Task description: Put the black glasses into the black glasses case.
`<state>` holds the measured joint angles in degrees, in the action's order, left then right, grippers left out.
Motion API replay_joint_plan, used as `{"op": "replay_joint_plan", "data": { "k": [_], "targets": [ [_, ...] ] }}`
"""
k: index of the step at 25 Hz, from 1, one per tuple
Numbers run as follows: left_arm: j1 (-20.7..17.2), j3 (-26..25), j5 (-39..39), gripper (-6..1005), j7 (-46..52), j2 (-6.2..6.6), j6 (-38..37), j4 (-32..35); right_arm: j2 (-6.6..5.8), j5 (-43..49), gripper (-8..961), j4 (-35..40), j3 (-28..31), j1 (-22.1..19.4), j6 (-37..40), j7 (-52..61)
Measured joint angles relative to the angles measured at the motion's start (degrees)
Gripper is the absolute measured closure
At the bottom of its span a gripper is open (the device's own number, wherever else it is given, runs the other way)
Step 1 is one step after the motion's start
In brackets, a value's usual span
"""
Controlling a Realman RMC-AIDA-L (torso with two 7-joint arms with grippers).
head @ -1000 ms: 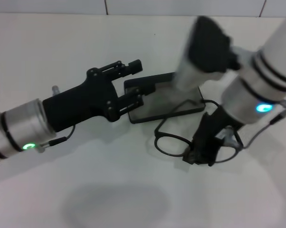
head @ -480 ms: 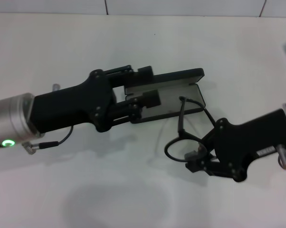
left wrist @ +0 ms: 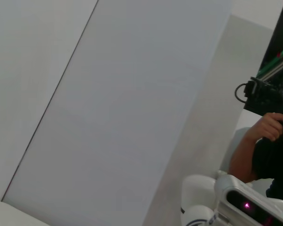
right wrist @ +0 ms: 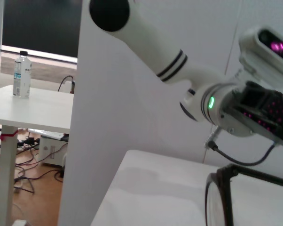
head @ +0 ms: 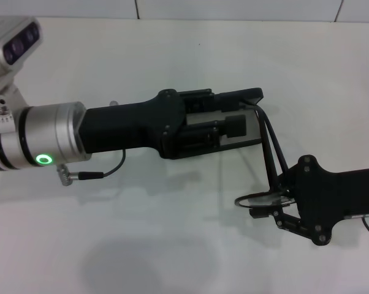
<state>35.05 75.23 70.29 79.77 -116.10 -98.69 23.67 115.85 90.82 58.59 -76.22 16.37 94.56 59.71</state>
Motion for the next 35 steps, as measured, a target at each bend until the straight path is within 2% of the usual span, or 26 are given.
{"op": "replay_joint_plan", "data": {
  "k": [7, 18, 30, 33, 35],
  "targets": [
    [2.1, 0.1, 1.4, 434, 2.1, -0.66, 0.4, 0.1, 0.02, -1.0, 865, -2.2, 0.1, 0.0, -1.0, -6.8],
    [4.9, 0.2, 9.2, 435, 5.8, -2.03, 3.2, 0.3, 0.07, -1.1, 864, -1.5, 0.1, 0.6, -3.7, -9.3],
    [5.4, -0.3, 10.7, 434, 7.1, -1.75, 4.2, 0.4, 0.02, -1.2, 865, -1.5, 0.3, 0.1, -3.9, -11.9],
    [5.1, -1.4, 10.7, 434, 7.4, -1.48, 4.3, 0.4, -0.10, -2.8, 865, -1.5, 2.3, -1.5, -0.5, -15.6],
    [4.6, -2.1, 10.9, 434, 7.4, -1.30, 4.6, 0.2, -0.19, -3.8, 866, -1.6, 3.8, -2.4, 4.4, -18.8]
  ]
}}
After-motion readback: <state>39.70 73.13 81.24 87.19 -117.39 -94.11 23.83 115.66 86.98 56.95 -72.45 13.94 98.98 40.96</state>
